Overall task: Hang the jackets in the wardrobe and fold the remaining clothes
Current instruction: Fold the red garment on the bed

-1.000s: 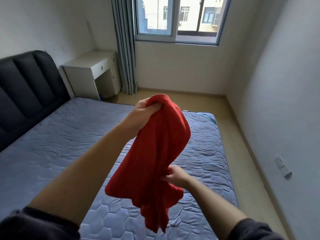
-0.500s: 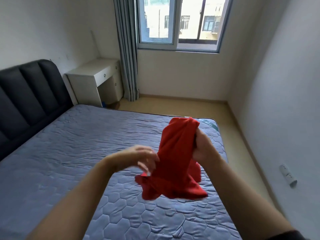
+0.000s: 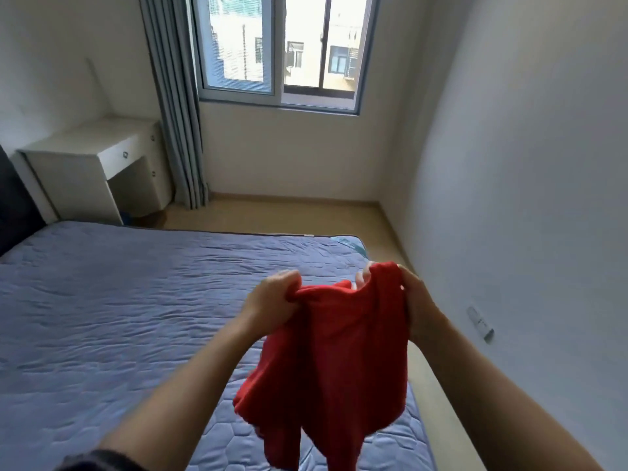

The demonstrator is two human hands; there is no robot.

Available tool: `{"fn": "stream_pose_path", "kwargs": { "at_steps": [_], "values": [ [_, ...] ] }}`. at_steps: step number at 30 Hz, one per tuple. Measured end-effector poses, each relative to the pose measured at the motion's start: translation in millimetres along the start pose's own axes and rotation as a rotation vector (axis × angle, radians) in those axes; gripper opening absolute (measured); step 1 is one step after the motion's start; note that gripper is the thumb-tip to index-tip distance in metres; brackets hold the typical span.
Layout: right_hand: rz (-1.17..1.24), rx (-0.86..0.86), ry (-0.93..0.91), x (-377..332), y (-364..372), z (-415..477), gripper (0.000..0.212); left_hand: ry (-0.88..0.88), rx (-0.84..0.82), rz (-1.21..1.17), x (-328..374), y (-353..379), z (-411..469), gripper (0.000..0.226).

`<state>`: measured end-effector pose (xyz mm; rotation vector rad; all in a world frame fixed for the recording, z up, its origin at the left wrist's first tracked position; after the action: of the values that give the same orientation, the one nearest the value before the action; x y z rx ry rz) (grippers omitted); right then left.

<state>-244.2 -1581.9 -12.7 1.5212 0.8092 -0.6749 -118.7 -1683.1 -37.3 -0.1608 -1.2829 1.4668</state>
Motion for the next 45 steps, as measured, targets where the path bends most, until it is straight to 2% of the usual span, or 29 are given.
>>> {"fn": "stream_pose_path", "kwargs": {
  "at_steps": [2, 5, 6, 8, 10, 12, 14, 17, 20, 22, 24, 26, 29, 32, 34, 36, 38, 40, 42, 45],
  "values": [
    [-0.008, 0.006, 0.0, 3, -17, -10, 0.005, 0.055, 0.144, 0.042, 8, -15, -4, 0.027],
    [0.11, 0.165, 0.024, 12, -50, -10, 0.029, 0.204, 0.265, 0.099, 37, -36, -11, 0.029],
    [0.057, 0.221, 0.055, 15, -54, -8, 0.031, 0.279, 0.273, 0.116, 49, -40, -12, 0.031],
    [-0.208, 0.299, 0.142, 24, -58, 1, 0.026, 0.419, 0.27, 0.177, 75, -42, -16, 0.027],
    [-0.468, 0.255, 0.254, 39, -51, 12, 0.035, 0.488, 0.284, 0.234, 91, -41, -21, 0.018],
    [-0.556, 0.127, 0.352, 60, -37, 20, 0.041, 0.507, 0.323, 0.263, 96, -42, -27, 0.013],
    [-0.515, 0.041, 0.4, 75, -25, 23, 0.036, 0.499, 0.369, 0.276, 94, -45, -33, 0.012],
    [-0.444, 0.059, 0.337, 78, -19, 28, 0.029, 0.479, 0.414, 0.307, 87, -50, -43, 0.012],
    [-0.504, 0.066, 0.305, 78, -14, 33, 0.022, 0.482, 0.422, 0.339, 84, -49, -53, 0.012],
    [-0.51, 0.04, 0.342, 86, -8, 36, 0.032, 0.467, 0.428, 0.348, 81, -48, -59, 0.013],
    [-0.374, 0.035, 0.407, 100, -4, 37, 0.046, 0.453, 0.438, 0.354, 78, -46, -64, 0.013],
    [-0.301, 0.068, 0.408, 106, -4, 38, 0.044, 0.462, 0.439, 0.344, 79, -45, -68, 0.014],
    [-0.395, 0.066, 0.454, 116, -3, 39, 0.022, 0.525, 0.42, 0.335, 85, -41, -73, 0.015],
    [-0.417, 0.115, 0.453, 119, -1, 39, 0.015, 0.533, 0.409, 0.349, 85, -42, -77, 0.016],
    [-0.306, 0.142, 0.358, 108, -2, 44, 0.025, 0.514, 0.401, 0.347, 81, -43, -78, 0.017],
    [-0.182, 0.068, 0.376, 102, 5, 43, 0.033, 0.513, 0.381, 0.346, 76, -42, -81, 0.017],
    [-0.206, 0.025, 0.406, 93, 6, 40, 0.034, 0.532, 0.329, 0.341, 73, -36, -82, 0.017],
    [-0.303, 0.059, 0.332, 78, 2, 41, 0.023, 0.534, 0.22, 0.319, 71, -23, -80, 0.017],
    [-0.311, 0.095, 0.223, 60, 2, 42, 0.023, 0.453, 0.074, 0.254, 65, -8, -73, 0.011],
    [-0.308, 0.105, 0.094, 30, 6, 34, 0.033, 0.146, -0.166, -0.113, 33, 8, -62, 0.017]
  ]
}}
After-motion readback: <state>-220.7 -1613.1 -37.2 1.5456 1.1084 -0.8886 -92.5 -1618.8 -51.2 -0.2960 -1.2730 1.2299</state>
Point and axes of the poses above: each hand's wrist, its own z-axis towards the middle knuckle, its own y-axis out of the palm, x = y × z, the point moved 9 cm from there along z, towards the middle knuckle, and after that the axes turned 5 degrees about y, right-handed, at the moved point
